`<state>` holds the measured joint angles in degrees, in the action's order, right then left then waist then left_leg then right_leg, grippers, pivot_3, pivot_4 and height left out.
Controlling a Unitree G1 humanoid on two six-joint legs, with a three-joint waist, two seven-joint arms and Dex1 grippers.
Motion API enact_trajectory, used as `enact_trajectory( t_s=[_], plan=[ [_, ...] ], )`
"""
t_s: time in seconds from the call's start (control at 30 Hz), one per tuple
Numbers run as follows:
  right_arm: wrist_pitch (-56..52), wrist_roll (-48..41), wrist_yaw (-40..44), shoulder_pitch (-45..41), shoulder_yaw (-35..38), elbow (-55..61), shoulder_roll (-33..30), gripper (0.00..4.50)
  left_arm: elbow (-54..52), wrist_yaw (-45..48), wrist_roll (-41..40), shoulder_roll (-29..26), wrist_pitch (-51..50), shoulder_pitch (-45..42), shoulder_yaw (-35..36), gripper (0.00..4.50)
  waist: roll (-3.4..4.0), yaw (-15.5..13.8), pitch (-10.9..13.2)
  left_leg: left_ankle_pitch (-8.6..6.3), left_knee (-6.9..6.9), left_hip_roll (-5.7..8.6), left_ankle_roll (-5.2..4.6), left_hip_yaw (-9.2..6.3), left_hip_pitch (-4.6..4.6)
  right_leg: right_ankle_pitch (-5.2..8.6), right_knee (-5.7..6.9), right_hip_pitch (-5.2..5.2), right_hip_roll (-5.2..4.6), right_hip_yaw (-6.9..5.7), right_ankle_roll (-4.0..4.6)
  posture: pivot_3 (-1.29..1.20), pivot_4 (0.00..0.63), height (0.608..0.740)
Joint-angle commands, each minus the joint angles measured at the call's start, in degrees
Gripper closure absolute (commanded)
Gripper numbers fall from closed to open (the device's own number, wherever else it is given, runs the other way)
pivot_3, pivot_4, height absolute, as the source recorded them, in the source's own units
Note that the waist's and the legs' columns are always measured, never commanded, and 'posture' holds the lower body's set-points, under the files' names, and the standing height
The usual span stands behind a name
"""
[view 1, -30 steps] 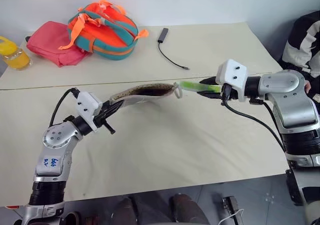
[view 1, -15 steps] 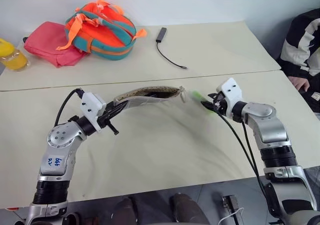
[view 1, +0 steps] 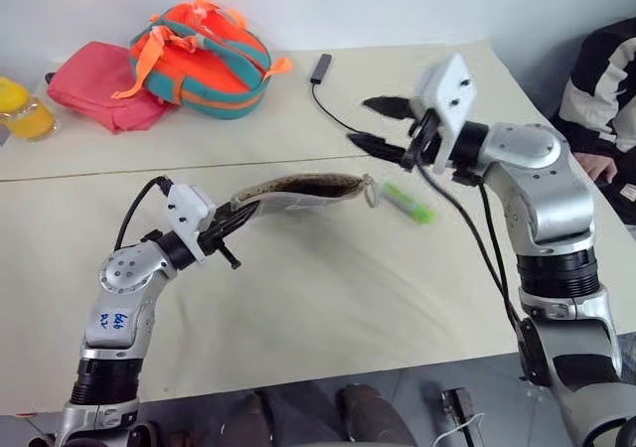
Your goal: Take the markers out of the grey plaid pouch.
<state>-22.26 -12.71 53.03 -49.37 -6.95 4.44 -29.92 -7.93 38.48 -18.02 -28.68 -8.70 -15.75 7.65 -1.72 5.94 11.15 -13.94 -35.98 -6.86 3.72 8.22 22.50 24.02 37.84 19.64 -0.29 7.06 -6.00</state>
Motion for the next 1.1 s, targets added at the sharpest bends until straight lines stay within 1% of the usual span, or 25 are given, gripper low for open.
enact_trajectory(
  t_s=[0.03,0.13,0.17,0.33,0.4,0.5,0.6,0.63,0.7,0.73,0.77,0.83,0.9,0.97,1.03,1.1],
  plan=[
    [4.01,1.90,1.97,1.29,-2.90,1.92,-0.67,3.35,-2.09,-0.16,-1.10,0.57,-0.07,-1.53,-0.34,4.50,0.00,-0.36,0.00,-0.02,-0.06,0.02,-0.04,0.00,0.05,-0.01,-0.01,0.00,-0.03,0.00,-0.02,0.00,0.150,0.740],
    [9.19,7.18,2.35,2.37,-7.20,-0.90,-1.58,4.43,-3.04,0.01,-1.36,1.11,-0.62,-1.59,-0.69,4.50,0.00,-0.40,0.00,-0.06,-0.11,0.04,-0.12,0.04,0.12,-0.02,-0.02,0.01,-0.04,0.01,-0.05,0.00,0.150,0.740],
    [11.04,9.48,1.48,2.10,-8.28,-2.42,-1.78,4.47,-3.28,0.08,-1.58,1.24,-0.93,-1.62,-0.76,4.50,0.00,-0.39,0.00,-0.07,-0.11,0.03,-0.13,0.05,0.11,-0.02,-0.02,-0.01,-0.04,0.02,-0.05,0.00,0.150,0.740],
    [19.26,18.08,-1.13,-0.04,-11.63,-11.11,-2.03,4.47,-5.51,1.53,-3.50,1.02,-3.29,-1.44,-1.43,4.50,0.00,-0.30,0.00,-0.05,-0.17,0.01,-0.15,0.08,0.10,-0.01,0.00,-0.01,-0.02,0.04,-0.05,0.00,0.150,0.740],
    [22.30,21.62,-0.60,-0.70,-13.94,-12.63,-2.33,4.47,-6.78,2.43,-5.20,0.96,-5.53,-1.66,-1.88,4.50,0.00,-0.16,0.00,-0.05,-0.20,0.02,-0.15,0.08,0.10,-0.02,0.00,0.02,-0.02,0.05,-0.05,0.00,0.150,0.740],
    [22.37,23.11,1.71,-0.97,-16.85,-11.28,-0.25,4.47,-8.80,3.94,-9.67,1.54,-10.12,-2.61,-2.72,4.50,0.00,0.21,0.00,-0.05,-0.16,-0.01,-0.14,0.08,0.05,-0.02,0.02,0.03,-0.03,0.05,-0.05,0.00,0.150,0.740],
    [22.44,26.37,2.84,-2.83,-18.65,-10.97,-0.04,4.47,-10.00,4.89,-17.37,1.57,-19.13,-3.97,-2.15,4.50,0.00,0.44,0.00,-0.05,-0.11,-0.05,-0.12,0.04,0.05,-0.02,0.09,0.07,-0.03,0.02,-0.05,0.00,0.150,0.740],
    [22.54,25.95,4.20,-4.21,-18.24,-10.24,-0.40,4.47,-9.10,4.76,-20.92,1.70,-22.75,-4.58,-0.80,4.50,0.00,0.44,0.00,-0.05,-0.12,-0.05,-0.12,0.04,0.05,-0.01,0.10,0.08,-0.03,0.02,-0.05,0.00,0.150,0.740],
    [19.32,21.94,4.57,-7.14,-14.65,-8.86,1.13,4.47,-7.88,5.19,-23.44,1.21,-25.40,-5.30,0.70,4.50,0.01,0.48,0.01,-0.04,-0.16,-0.04,-0.12,-0.01,0.05,-0.01,0.12,0.08,-0.02,0.03,-0.05,0.00,0.150,0.740],
    [19.05,20.76,6.06,-7.97,-13.99,-8.27,0.55,4.47,-7.97,5.19,-25.78,1.06,-27.59,-5.50,1.53,4.50,0.01,0.51,0.01,-0.05,-0.17,-0.04,-0.12,-0.05,0.04,-0.02,0.12,0.07,-0.03,0.06,-0.05,0.00,0.150,0.740],
    [18.90,20.52,7.49,-8.36,-13.74,-8.18,-0.59,4.47,-8.36,5.16,-28.05,0.93,-29.75,-5.54,2.14,4.50,0.01,0.44,0.01,-0.05,-0.19,-0.04,-0.12,-0.14,0.03,-0.01,0.12,0.06,-0.03,0.06,-0.05,0.00,0.150,0.740],
    [16.64,19.05,13.41,-7.26,-14.19,-6.26,-4.13,4.47,-8.26,4.10,-32.11,1.56,-33.39,-5.50,3.51,4.50,0.00,0.25,0.00,-0.05,-0.19,-0.02,-0.12,-0.50,0.00,-0.02,0.10,-0.04,-0.06,-0.06,-0.05,0.00,0.150,0.740],
    [13.65,15.76,16.91,-6.66,-13.22,-4.03,-5.38,4.47,-7.12,3.11,-34.54,1.81,-36.36,-4.98,4.14,4.50,-0.01,-0.38,0.00,-0.05,-0.19,0.05,-0.12,-0.88,-0.01,-0.02,0.06,-0.24,-0.19,-0.44,-0.05,0.00,0.150,0.740],
    [9.56,12.58,21.07,-6.74,-12.65,-1.72,-7.20,4.47,-5.67,1.43,-37.71,2.64,-40.24,-3.94,5.05,4.50,0.00,-0.67,0.01,-0.05,-0.20,0.07,-0.12,-0.89,0.03,-0.02,0.02,-0.25,-0.19,-0.45,-0.05,0.00,0.150,0.740],
    [7.34,12.49,23.65,-6.77,-13.55,-0.55,-8.79,4.47,-6.74,2.47,-37.09,1.73,-40.98,-2.16,3.86,4.50,0.01,-0.76,0.01,-0.05,-0.23,0.07,-0.12,-0.89,0.05,-0.02,0.03,-0.23,-0.17,-0.44,-0.05,0.00,0.150,0.740],
    [5.90,12.90,25.09,-5.89,-15.42,0.80,-9.29,4.47,-7.12,3.00,-32.84,0.64,-38.88,-0.85,1.57,4.50,0.00,-0.77,0.01,-0.05,-0.23,0.05,-0.12,-0.88,0.05,-0.01,0.04,-0.23,-0.18,-0.42,-0.05,0.00,0.150,0.740]
  ],
)
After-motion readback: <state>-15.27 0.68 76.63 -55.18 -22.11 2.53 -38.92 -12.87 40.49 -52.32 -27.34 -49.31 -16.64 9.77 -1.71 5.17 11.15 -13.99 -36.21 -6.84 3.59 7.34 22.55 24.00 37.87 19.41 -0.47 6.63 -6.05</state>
